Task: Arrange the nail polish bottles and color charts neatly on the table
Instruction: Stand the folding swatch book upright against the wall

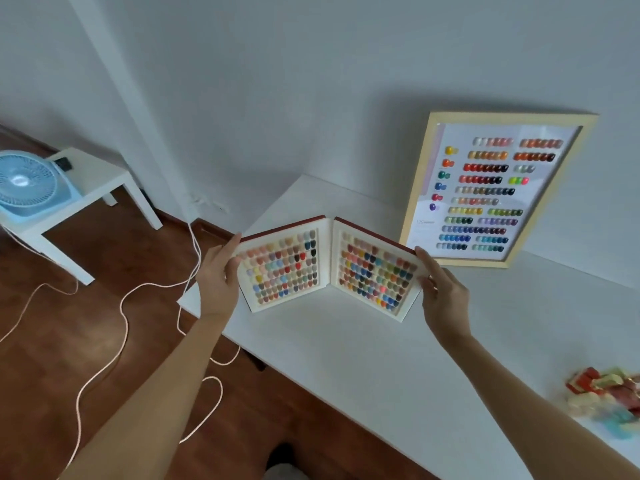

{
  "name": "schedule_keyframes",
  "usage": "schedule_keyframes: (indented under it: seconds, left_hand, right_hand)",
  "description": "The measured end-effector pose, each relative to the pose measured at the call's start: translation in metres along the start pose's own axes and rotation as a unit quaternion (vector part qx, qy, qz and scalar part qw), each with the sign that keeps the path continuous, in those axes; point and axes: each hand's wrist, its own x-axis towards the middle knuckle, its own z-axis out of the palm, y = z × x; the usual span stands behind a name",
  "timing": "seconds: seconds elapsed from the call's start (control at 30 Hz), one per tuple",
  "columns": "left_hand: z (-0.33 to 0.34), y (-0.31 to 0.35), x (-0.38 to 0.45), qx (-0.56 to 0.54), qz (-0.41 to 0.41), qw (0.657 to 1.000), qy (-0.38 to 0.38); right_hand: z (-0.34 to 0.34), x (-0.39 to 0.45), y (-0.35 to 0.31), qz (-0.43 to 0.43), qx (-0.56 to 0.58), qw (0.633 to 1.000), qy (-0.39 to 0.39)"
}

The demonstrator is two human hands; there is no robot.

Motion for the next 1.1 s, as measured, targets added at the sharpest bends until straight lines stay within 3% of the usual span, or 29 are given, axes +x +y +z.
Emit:
schedule_keyframes:
  seconds: [0.53, 0.9, 1.1]
  left_hand:
    - [-0.017, -0.113, 0.107, -0.027, 0.004, 1.0, -0.005]
    - [-0.02, -0.13, 0.121, -0.065, -0.012, 0.998, -0.023]
    - [-0.022, -0.123, 0.119, -0.031, -0.014, 0.999, -0.04]
  right_hand:
    - [0.128, 0.057, -0.076, 0.047, 0.036, 0.998, -0.006]
    - [0.139, 0.065, -0.098, 0.058, 0.016, 0.998, -0.012]
    - [0.133, 0.063, -0.101, 0.043, -0.033, 0.998, -0.022]
